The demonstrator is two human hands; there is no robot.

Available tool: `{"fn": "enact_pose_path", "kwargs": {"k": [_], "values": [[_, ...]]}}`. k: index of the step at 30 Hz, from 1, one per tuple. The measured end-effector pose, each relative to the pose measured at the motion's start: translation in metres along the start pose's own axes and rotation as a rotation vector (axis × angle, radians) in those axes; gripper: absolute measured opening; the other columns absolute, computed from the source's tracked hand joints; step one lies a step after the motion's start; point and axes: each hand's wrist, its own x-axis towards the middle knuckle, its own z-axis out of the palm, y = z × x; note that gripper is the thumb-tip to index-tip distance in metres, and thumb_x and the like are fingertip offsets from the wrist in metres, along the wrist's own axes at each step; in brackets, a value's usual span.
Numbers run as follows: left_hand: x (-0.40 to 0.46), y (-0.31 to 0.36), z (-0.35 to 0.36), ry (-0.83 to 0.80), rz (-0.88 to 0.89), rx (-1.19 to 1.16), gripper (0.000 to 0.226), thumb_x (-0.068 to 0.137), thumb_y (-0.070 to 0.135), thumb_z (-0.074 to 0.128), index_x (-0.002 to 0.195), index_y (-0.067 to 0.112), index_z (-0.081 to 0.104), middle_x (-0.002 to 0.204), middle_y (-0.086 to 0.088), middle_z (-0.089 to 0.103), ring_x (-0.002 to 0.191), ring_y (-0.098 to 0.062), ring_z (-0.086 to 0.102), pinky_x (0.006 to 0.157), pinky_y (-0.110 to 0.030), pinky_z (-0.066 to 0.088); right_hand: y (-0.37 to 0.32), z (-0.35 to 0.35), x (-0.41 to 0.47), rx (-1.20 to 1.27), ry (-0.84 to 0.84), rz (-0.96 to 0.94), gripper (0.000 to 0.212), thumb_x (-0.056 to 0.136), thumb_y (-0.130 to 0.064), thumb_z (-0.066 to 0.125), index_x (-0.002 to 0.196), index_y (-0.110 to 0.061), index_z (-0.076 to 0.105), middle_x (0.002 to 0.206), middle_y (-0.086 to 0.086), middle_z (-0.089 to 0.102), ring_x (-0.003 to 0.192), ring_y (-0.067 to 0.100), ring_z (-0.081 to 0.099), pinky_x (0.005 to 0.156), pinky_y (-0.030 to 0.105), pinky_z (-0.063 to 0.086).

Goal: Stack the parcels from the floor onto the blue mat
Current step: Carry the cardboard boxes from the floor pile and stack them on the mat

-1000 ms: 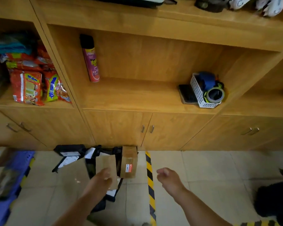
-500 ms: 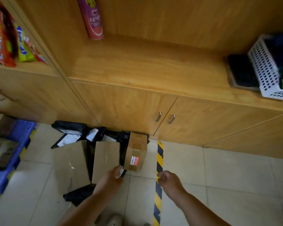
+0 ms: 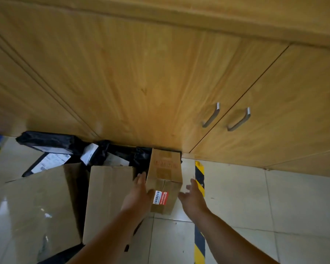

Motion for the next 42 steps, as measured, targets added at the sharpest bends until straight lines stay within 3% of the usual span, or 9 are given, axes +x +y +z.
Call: {"fn": "enact_pose_path", "kwargs": {"k": [4,9,13,19,23,26,29,33,42], "values": [[0.033,-0.001,0.012,0.026,0.01,-0.047,0.047,0.088,0.028,0.049,0.133,0.019,0.038,0.133,-0.004,0.049,0.116,-0.022,0.053,0.095,-0.04,0.047,-0.008,0.009,0.024,0.124,-0.057,0.051,0.074,0.095,-0.026,0.054,0.152,-0.017,0.009,0.155,0.007,0.026,0.136,0.026,0.036,0.106,0.034,0.034],[0.037,0.0,0.016,0.037,0.019,-0.031,0.014,0.091,0.02,0.047,0.105,0.022,0.048,0.088,0.007,0.057,0.075,-0.009,0.057,0.059,-0.023,0.042,-0.005,0.011,0.021,0.14,-0.078,0.047,0.038,0.095,-0.019,0.048,0.133,-0.017,0.042,0.11,0.005,0.056,0.087,0.014,0.054,0.072,0.025,0.044],[0.011,0.003,0.006,0.036,-0.001,-0.026,0.013,0.09,0.011,0.044,0.099,0.019,0.047,0.094,-0.003,0.059,0.074,-0.014,0.056,0.06,-0.024,0.043,-0.004,0.001,-0.007,0.166,-0.057,0.041,0.033,0.097,-0.014,0.047,0.13,-0.016,0.044,0.107,0.002,0.055,0.084,0.01,0.055,0.065,0.019,0.044],[-0.063,0.041,-0.029,0.045,-0.055,-0.068,0.029,0.096,0.016,0.04,0.124,0.022,0.045,0.114,-0.005,0.046,0.091,-0.02,0.055,0.082,-0.035,0.05,-0.028,-0.029,-0.078,0.158,-0.028,0.041,0.027,0.098,-0.019,0.046,0.124,-0.02,0.042,0.102,0.0,0.057,0.078,0.006,0.055,0.059,0.019,0.042],[-0.126,0.079,-0.061,0.113,-0.11,-0.219,0.03,0.093,0.022,0.049,0.122,0.016,0.047,0.114,-0.003,0.035,0.081,-0.011,0.048,0.072,-0.027,0.046,-0.062,-0.045,-0.137,0.089,-0.011,0.007,0.017,0.086,-0.021,0.05,0.097,-0.012,0.06,0.096,0.014,0.063,0.081,0.024,0.066,0.066,0.033,0.05],[-0.171,0.102,-0.094,0.146,-0.157,-0.267,0.053,0.077,0.044,0.058,0.12,0.014,0.048,0.114,-0.004,0.047,0.095,-0.022,0.055,0.08,-0.037,0.051,-0.083,-0.053,-0.178,0.043,-0.017,-0.068,0.035,0.071,-0.038,0.049,0.094,-0.017,0.066,0.099,0.016,0.061,0.084,0.028,0.066,0.072,0.039,0.056],[-0.215,0.12,-0.129,0.181,-0.158,-0.337,0.073,0.056,0.063,0.056,0.112,0.015,0.056,0.108,-0.006,0.059,0.094,-0.024,0.06,0.081,-0.044,0.055,-0.112,-0.063,-0.229,0.004,-0.011,-0.156,0.033,0.079,-0.036,0.047,0.092,-0.015,0.067,0.1,0.017,0.058,0.085,0.028,0.064,0.071,0.037,0.056],[-0.279,0.157,-0.183,0.237,-0.165,-0.253,0.071,0.076,0.05,0.068,0.128,0.007,0.048,0.131,-0.014,0.035,0.113,-0.03,0.048,0.091,-0.034,0.045,-0.159,-0.081,-0.317,0.003,-0.014,-0.265,0.03,0.09,-0.028,0.046,0.11,-0.02,0.066,0.115,0.009,0.049,0.107,0.023,0.054,0.096,0.04,0.048],[-0.395,0.204,-0.26,0.126,-0.054,-0.285,0.123,0.038,0.08,0.055,0.139,0.012,0.043,0.142,-0.017,0.033,0.131,-0.033,0.034,0.109,-0.036,0.032,-0.213,-0.105,-0.457,-0.02,-0.093,-0.464,0.068,0.073,-0.03,0.041,0.141,-0.023,0.045,0.15,-0.002,0.035,0.135,0.016,0.036,0.114,0.039,0.03]]}}
